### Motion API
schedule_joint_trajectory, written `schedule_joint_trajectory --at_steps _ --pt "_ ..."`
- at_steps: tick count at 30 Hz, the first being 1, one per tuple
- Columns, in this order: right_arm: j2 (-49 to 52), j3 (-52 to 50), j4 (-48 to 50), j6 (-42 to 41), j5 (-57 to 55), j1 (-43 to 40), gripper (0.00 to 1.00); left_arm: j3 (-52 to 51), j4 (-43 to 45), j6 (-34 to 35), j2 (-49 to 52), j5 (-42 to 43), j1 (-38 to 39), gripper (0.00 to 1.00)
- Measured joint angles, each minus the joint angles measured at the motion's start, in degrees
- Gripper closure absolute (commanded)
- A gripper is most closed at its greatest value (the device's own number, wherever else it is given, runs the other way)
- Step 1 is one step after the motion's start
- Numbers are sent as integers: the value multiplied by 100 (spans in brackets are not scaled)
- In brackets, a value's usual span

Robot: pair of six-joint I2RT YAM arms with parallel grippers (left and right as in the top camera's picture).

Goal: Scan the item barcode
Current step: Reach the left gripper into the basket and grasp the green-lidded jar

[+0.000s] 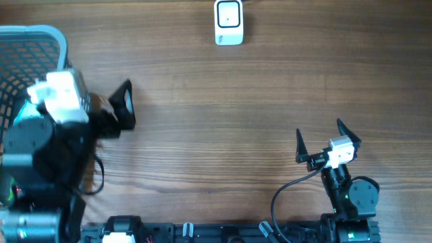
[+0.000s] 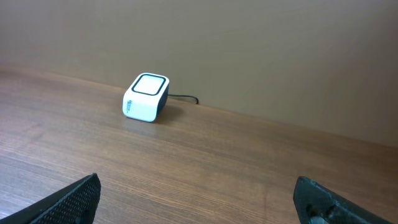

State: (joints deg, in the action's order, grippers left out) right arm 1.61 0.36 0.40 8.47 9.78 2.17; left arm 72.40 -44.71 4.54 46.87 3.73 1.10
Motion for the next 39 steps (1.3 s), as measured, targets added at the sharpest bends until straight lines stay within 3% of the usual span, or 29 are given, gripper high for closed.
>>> schedule_joint_trajectory --at_steps 7,12,17,22,25,32,39 --pt "0 0 0 0 0 0 0 297 -1054 -2 636 378 0 0" --pt "0 0 0 0 2 0 0 297 -992 125 968 470 0 0" --pt "0 0 0 0 0 0 0 365 -704 883 999 181 -210 0" --pt "0 0 -2 0 2 0 0 1174 -970 1641 1228 -479 -1054 0" --pt "0 0 0 0 0 0 0 1834 -1390 2170 1635 -793 -2142 0" --pt "0 0 0 0 0 0 0 1947 -2155 3163 3091 -894 -3901 0" --pt "0 0 -2 0 0 0 0 1947 -2332 3377 4566 -675 -4065 0"
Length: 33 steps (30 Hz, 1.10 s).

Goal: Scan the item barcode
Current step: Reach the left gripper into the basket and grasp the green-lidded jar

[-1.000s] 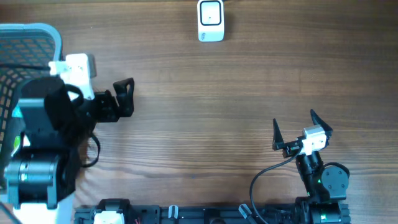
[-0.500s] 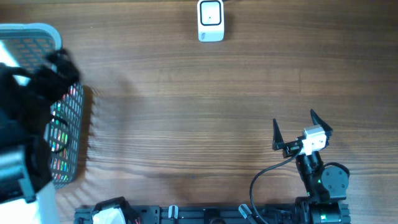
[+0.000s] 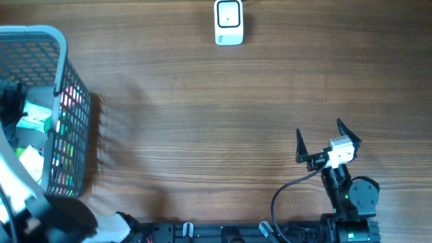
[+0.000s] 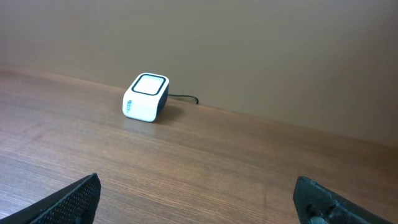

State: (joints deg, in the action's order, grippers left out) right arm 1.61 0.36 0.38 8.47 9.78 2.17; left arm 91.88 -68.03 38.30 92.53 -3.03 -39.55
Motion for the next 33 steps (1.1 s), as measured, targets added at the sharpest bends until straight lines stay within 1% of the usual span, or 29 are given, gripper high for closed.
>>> schedule_joint_trajectory --at_steps 5,9,13,17,23,26,27,30,32,33 --pt "0 0 2 0 0 0 0 -2 -17 15 931 103 59 0" --pt "0 0 0 0 0 0 0 -2 -13 17 1344 142 304 0" --pt "0 0 2 0 0 0 0 -2 -7 17 1528 136 560 0" --pt "0 0 2 0 0 0 0 -83 0 17 1591 142 640 0" --pt "0 0 2 0 0 0 0 -538 140 17 1641 138 640 0" --pt "0 0 0 0 0 0 0 -831 442 20 1646 136 640 1" --pt "0 0 2 0 0 0 0 -929 555 17 1650 133 640 6" --pt "0 0 2 0 0 0 0 -1196 796 50 1665 22 640 32" --pt "0 0 0 0 0 0 0 -1276 835 26 1676 -94 640 41" --pt "0 0 2 0 0 0 0 -1276 841 50 1676 -168 640 44"
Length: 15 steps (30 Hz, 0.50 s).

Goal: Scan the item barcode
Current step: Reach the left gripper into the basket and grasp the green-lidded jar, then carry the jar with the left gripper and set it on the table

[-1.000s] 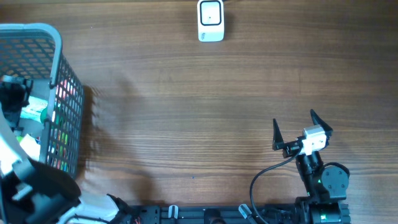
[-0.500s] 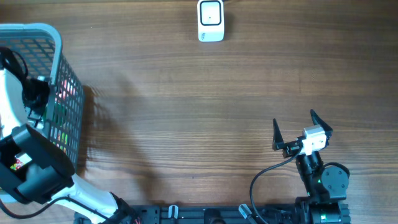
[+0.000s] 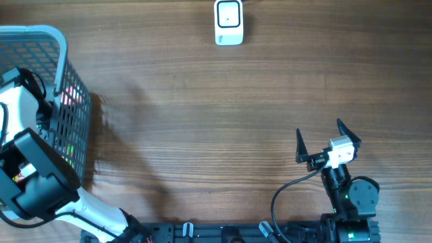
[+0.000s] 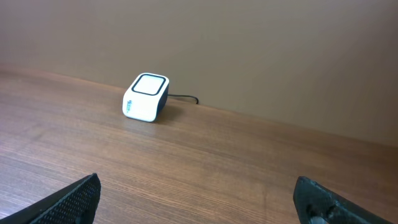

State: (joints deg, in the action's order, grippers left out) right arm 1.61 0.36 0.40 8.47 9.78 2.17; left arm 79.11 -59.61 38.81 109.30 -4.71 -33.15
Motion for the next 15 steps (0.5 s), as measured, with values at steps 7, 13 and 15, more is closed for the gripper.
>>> schedule_joint_trajectory --at_steps 7,13,15 --pt "0 0 -2 0 0 0 0 131 -304 2 15 -120 0 48" --pt "0 0 -2 0 0 0 0 2118 -2002 -238 195 -146 0 46" --pt "0 0 2 0 0 0 0 2787 -2334 -280 181 -146 0 45"
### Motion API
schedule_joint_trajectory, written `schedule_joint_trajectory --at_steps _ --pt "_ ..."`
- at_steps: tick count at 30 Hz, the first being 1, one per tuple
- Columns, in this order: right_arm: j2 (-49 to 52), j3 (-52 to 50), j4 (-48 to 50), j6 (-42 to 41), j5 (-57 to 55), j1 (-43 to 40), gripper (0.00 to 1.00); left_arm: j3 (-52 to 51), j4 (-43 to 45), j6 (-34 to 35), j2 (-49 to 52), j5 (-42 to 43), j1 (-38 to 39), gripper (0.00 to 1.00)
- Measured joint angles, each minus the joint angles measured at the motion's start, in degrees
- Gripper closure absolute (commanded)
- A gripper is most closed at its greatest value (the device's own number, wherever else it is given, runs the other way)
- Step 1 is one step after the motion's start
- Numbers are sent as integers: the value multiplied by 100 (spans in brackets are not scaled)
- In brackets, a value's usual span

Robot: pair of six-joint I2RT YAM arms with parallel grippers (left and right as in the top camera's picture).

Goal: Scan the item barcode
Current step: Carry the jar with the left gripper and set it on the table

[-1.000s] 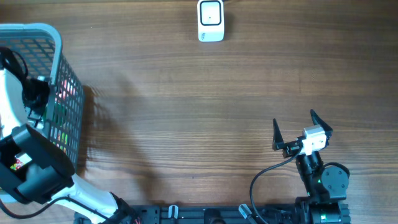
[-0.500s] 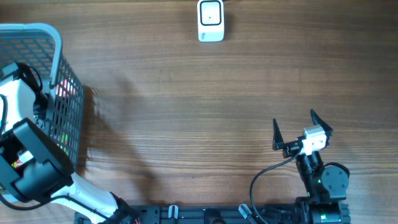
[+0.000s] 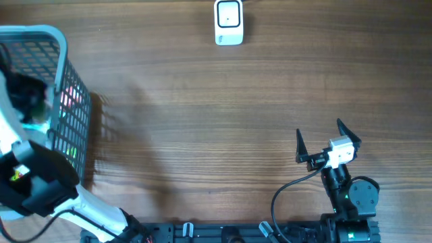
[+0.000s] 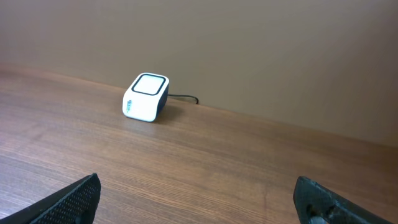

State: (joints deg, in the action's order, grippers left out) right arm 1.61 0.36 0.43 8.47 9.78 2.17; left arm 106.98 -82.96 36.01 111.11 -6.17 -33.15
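The white barcode scanner [image 3: 229, 22] stands at the table's far edge, its window facing up; the right wrist view shows the scanner [image 4: 146, 98] ahead on the left with its cable behind it. Colourful items [image 3: 67, 101] lie in the grey mesh basket [image 3: 64, 47] at the far left, too blurred to name. My left arm [image 3: 34, 182] reaches over the basket, and its gripper [image 3: 25, 93] is a dark shape inside it, jaws unclear. The right gripper [image 3: 318, 129] stands open and empty near the front right, also seen in the wrist view [image 4: 196, 186].
Bare wooden table [image 3: 202, 128] stretches between the basket and the right arm. A plain wall [image 4: 249, 43] rises just behind the scanner.
My left arm has shifted a little over the basket, and its dark gripper end now shows down inside the basket. The right arm and scanner have not moved.
At first my left gripper stood open over the table just right of the basket. Then the arm had gone to the far left edge, leaving the basket uncovered. After that it lay over the basket's left side, and now its end is inside.
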Motion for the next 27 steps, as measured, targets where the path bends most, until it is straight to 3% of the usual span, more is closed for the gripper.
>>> schedule_joint_trajectory --at_steps 3,7,9,14,19,24,27 --pt "4 0 0 0 0 0 0 2177 -1226 -50 46 70 0 46" --pt "4 0 -2 0 0 0 0 3777 -1224 -140 -424 1346 46 48" --pt "4 0 -2 0 0 0 1 3908 -1119 -122 -767 1845 243 48" --pt "4 0 -2 0 0 0 0 3969 -1185 -103 -1128 2531 2022 48" --pt "4 0 -2 0 0 0 0 3578 -1174 -149 -551 2065 4784 47" --pt "4 0 -2 0 0 0 0 3016 -927 -275 308 1471 6601 46" --pt "4 0 -2 0 0 0 0 2876 -732 -802 992 1355 7434 46"
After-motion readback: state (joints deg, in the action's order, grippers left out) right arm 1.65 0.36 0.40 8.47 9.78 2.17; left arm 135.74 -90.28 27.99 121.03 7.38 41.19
